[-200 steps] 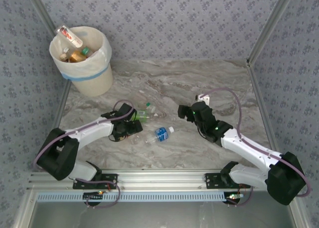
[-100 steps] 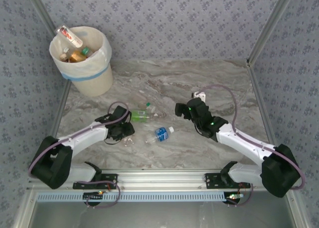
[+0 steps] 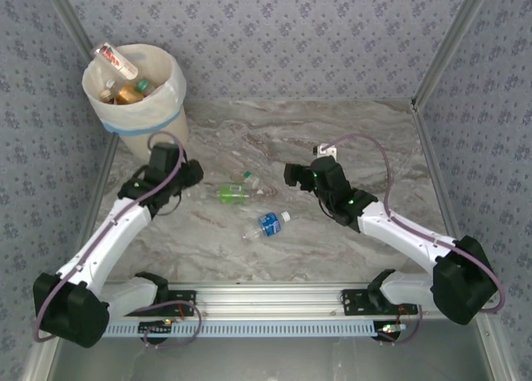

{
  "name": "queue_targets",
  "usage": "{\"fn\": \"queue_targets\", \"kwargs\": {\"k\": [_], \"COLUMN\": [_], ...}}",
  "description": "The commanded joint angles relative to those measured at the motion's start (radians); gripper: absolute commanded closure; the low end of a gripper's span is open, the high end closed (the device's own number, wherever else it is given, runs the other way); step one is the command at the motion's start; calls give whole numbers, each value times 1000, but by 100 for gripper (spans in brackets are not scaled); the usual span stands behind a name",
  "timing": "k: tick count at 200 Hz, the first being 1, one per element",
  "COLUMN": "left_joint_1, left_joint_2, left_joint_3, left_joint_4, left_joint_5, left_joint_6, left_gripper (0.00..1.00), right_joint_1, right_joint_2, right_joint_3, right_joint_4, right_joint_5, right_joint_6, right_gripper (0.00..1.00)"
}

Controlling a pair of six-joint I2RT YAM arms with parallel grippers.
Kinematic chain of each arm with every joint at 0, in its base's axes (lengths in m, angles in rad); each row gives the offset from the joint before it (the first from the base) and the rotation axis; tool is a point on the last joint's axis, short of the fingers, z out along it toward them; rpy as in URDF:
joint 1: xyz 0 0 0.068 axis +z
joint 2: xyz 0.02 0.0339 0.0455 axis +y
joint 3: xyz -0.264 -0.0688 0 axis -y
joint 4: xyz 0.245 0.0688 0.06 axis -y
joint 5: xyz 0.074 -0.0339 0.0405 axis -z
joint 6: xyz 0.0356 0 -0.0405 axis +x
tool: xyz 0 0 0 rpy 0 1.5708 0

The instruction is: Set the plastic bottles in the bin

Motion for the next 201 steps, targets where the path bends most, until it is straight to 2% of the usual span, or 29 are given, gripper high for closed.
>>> {"fn": "queue_targets", "kwargs": {"k": [1, 36, 57, 98, 150, 178, 201], "left_joint_1": [62, 134, 159, 298, 436, 478, 508], "left_joint_2": [37, 148, 222, 380, 594, 747, 891], "left_joint_3": [156, 415, 569, 788, 986, 1174, 1389], "left_joint_4": [42, 56, 33, 28, 24, -99, -241], "left_joint_5": [-35, 26, 10, 16, -38, -149, -163], "left_joint_6": [97, 163, 219, 255, 273, 265, 282], "left_gripper": [54, 55, 54, 53, 52, 42, 33], "right_joint_1": [1, 7, 12, 17, 21, 24, 25], "right_joint_2": [15, 32, 32, 16, -47, -79, -106], "right_joint_3": [42, 76, 75, 67, 34, 16, 0], "right_joint_4": [95, 127, 135, 103, 78, 68, 63], "right_joint_5": [-31, -41, -38, -23, 16, 35, 46], "right_joint_6": [-34, -42, -41, -44, -39, -35, -28], "right_gripper": [1, 1, 1, 1, 1, 1, 1]}}
